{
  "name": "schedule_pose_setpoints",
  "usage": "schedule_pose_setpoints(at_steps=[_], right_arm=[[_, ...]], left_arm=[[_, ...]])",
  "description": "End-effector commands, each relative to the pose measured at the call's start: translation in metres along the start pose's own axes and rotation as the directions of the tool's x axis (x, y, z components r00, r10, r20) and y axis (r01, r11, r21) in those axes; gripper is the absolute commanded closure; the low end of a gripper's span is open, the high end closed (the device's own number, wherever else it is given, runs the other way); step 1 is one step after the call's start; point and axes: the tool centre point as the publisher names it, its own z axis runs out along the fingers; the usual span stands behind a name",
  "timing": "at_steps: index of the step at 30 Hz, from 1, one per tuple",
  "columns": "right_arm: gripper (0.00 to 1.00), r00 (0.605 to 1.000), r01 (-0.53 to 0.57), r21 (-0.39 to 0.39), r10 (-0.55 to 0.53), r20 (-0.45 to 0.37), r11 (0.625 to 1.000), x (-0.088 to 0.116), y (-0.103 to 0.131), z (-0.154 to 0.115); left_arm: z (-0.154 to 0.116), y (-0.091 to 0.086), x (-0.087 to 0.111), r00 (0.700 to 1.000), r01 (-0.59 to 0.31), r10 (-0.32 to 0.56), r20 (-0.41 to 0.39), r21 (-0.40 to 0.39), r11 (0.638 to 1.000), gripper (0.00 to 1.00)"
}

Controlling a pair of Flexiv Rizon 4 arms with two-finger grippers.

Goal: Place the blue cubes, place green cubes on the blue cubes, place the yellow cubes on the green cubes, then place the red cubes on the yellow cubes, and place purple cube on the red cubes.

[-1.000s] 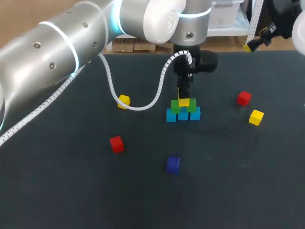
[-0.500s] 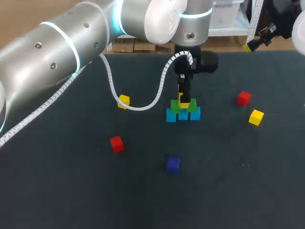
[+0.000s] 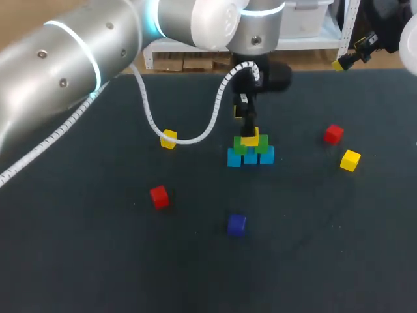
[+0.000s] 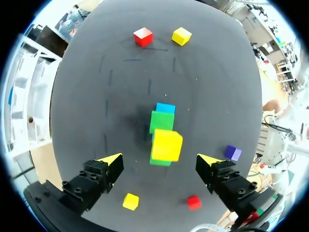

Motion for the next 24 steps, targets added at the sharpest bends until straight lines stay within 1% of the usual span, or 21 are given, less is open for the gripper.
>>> schedule_pose_setpoints(at_steps=[1,8,12,14,16,19,22,24], right_arm=[[0.0,1.0,0.0,0.0,0.0,0.001,1.0,0.001,0.001,-0.001],[0.0,1.0,0.0,0.0,0.0,0.001,1.0,0.001,0.001,-0.001],[0.0,1.0,0.0,0.0,0.0,0.001,1.0,0.001,0.001,-0.001],[0.0,1.0,0.0,0.0,0.0,0.001,1.0,0.001,0.001,-0.001],[0.0,1.0,0.0,0.0,0.0,0.001,1.0,0.001,0.001,-0.001],[0.0,1.0,0.0,0.0,0.0,0.001,1.0,0.001,0.001,-0.001],[0.0,1.0,0.0,0.0,0.0,0.001,1.0,0.001,0.001,-0.001],[0.0,1.0,0.0,0.0,0.0,0.001,1.0,0.001,0.001,-0.001]], left_arm=[[-0.002,-0.008,0.015,1.0,0.014,-0.014,0.011,-0.006,1.0,0.0],[0.003,-0.01,0.029,1.0,0.029,-0.028,-0.01,0.03,0.999,0.0],[0.006,-0.012,0.042,0.999,0.034,-0.033,-0.022,0.048,0.998,0.0],[0.007,-0.013,0.05,0.999,0.032,-0.03,-0.026,0.044,0.999,0.0],[0.007,-0.013,0.061,0.998,0.051,-0.049,-0.033,0.043,0.998,0.0],[0.009,-0.012,0.075,0.994,0.102,-0.1,-0.046,0.043,0.994,0.0],[0.013,-0.011,0.088,0.985,0.171,-0.169,-0.042,0.046,0.984,0.0],[0.016,-0.011,0.094,0.978,0.207,-0.206,-0.015,0.061,0.977,0.0]])
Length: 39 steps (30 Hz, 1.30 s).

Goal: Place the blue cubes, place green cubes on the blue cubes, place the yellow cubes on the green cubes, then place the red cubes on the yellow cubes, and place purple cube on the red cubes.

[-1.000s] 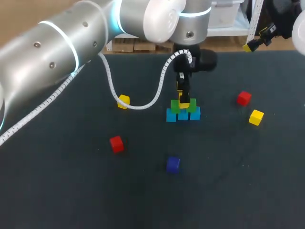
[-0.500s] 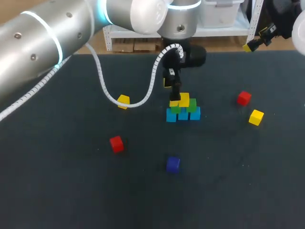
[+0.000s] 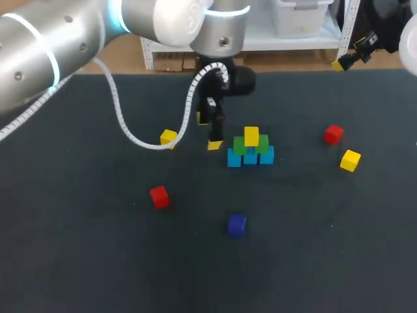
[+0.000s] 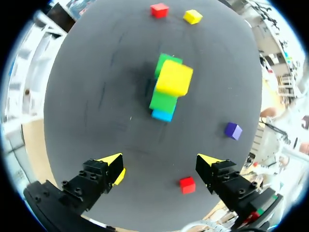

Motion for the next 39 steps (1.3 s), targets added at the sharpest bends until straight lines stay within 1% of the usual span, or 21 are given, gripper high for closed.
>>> schedule_pose_setpoints(at_steps=[1,5,7,8,11,13,19,22,25,30,35,37,39], right_arm=[[0.0,1.0,0.0,0.0,0.0,0.001,1.0,0.001,0.001,-0.001],[0.0,1.0,0.0,0.0,0.0,0.001,1.0,0.001,0.001,-0.001],[0.0,1.0,0.0,0.0,0.0,0.001,1.0,0.001,0.001,-0.001],[0.0,1.0,0.0,0.0,0.0,0.001,1.0,0.001,0.001,-0.001],[0.0,1.0,0.0,0.0,0.0,0.001,1.0,0.001,0.001,-0.001],[0.0,1.0,0.0,0.0,0.0,0.001,1.0,0.001,0.001,-0.001],[0.0,1.0,0.0,0.0,0.0,0.001,1.0,0.001,0.001,-0.001],[0.0,1.0,0.0,0.0,0.0,0.001,1.0,0.001,0.001,-0.001],[0.0,1.0,0.0,0.0,0.0,0.001,1.0,0.001,0.001,-0.001],[0.0,1.0,0.0,0.0,0.0,0.001,1.0,0.001,0.001,-0.001],[0.0,1.0,0.0,0.0,0.0,0.001,1.0,0.001,0.001,-0.001],[0.0,1.0,0.0,0.0,0.0,0.001,1.0,0.001,0.001,-0.001],[0.0,1.0,0.0,0.0,0.0,0.001,1.0,0.001,0.001,-0.001]], left_arm=[[0.011,-0.001,0.02,0.996,0.057,-0.059,0.073,0.021,0.998,0.0],[0.019,0.002,0.028,0.984,0.157,-0.159,0.079,0.039,0.987,0.0],[0.022,0.003,0.032,0.974,0.208,-0.212,0.085,0.05,0.977,0.0],[0.024,0.002,0.036,0.961,0.252,-0.257,0.106,0.058,0.966,0.0],[0.027,0.003,0.044,0.945,0.308,-0.312,0.098,0.06,0.95,0.0],[0.029,0.003,0.046,0.942,0.311,-0.317,0.107,0.066,0.948,0.0],[0.037,0.006,0.056,0.912,0.392,-0.396,0.103,0.06,0.918,0.0],[0.041,0.009,0.062,0.904,0.406,-0.411,0.116,0.067,0.912,0.0],[0.042,0.012,0.067,0.895,0.427,-0.43,0.12,0.047,0.903,0.0],[0.042,0.018,0.069,0.891,0.437,-0.437,0.121,0.03,0.899,0.0],[0.044,0.027,0.071,0.886,0.443,-0.443,0.135,0.035,0.896,0.0],[0.045,0.03,0.07,0.878,0.459,-0.459,0.133,0.032,0.888,0.0],[0.047,0.034,0.07,0.875,0.465,-0.465,0.134,0.035,0.884,0.11]])
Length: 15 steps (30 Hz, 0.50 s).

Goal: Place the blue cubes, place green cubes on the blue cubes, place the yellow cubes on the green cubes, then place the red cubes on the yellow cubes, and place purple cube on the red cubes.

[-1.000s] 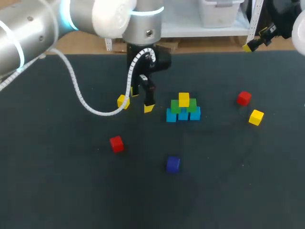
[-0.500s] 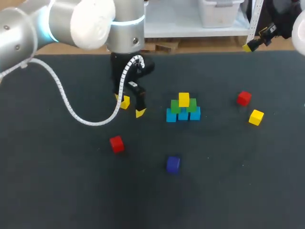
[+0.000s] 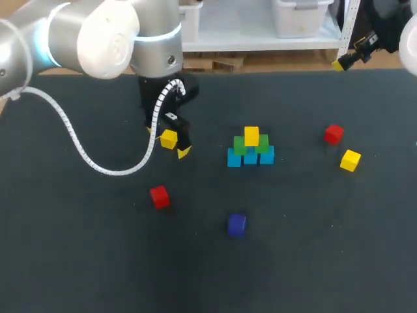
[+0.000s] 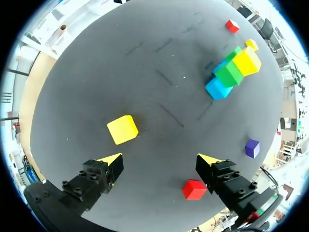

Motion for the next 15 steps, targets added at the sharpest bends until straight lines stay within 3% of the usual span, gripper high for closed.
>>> schedule_pose_setpoints(at_steps=[1,2,15], right_arm=[[0.0,1.0,0.0,0.0,0.0,0.001,1.0,0.001,0.001,-0.001],[0.0,1.0,0.0,0.0,0.0,0.001,1.0,0.001,0.001,-0.001],[0.0,1.0,0.0,0.0,0.0,0.001,1.0,0.001,0.001,-0.001]], left_arm=[[0.005,0.006,-0.001,1.0,0.0,-0.001,0.003,0.014,1.0,0.06],[0.007,0.007,-0.003,1.0,-0.002,0.002,0.005,0.022,1.0,0.0],[0.018,0.021,-0.02,0.999,-0.025,0.027,-0.027,0.071,0.997,0.0]])
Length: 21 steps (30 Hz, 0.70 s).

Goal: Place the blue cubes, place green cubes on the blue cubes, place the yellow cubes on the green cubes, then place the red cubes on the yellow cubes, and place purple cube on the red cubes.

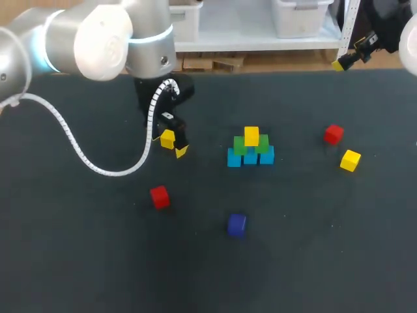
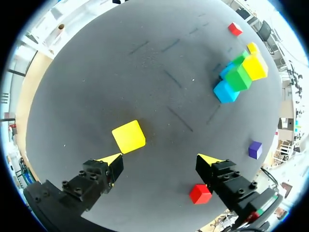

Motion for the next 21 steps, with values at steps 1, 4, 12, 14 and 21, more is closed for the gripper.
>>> schedule_pose_setpoints(at_steps=[1,4,12,14,21], right_arm=[[0.0,1.0,0.0,0.0,0.0,0.001,1.0,0.001,0.001,-0.001],[0.0,1.0,0.0,0.0,0.0,0.001,1.0,0.001,0.001,-0.001],[0.0,1.0,0.0,0.0,0.0,0.001,1.0,0.001,0.001,-0.001],[0.0,1.0,0.0,0.0,0.0,0.001,1.0,0.001,0.001,-0.001],[0.0,1.0,0.0,0.0,0.0,0.001,1.0,0.001,0.001,-0.001]], left_arm=[[0.004,0.011,-0.013,0.999,0.0,0.001,-0.034,0.023,1.0,0.0],[0.004,0.013,-0.014,0.999,0.003,-0.002,-0.034,0.023,1.0,0.0],[0.002,0.02,-0.019,0.998,0.043,-0.043,-0.053,-0.001,0.999,0.0],[0.003,0.021,-0.021,0.996,0.055,-0.055,-0.068,0.002,0.998,0.0],[0.01,0.024,-0.024,0.994,0.062,-0.061,-0.092,0.016,0.998,0.0]])
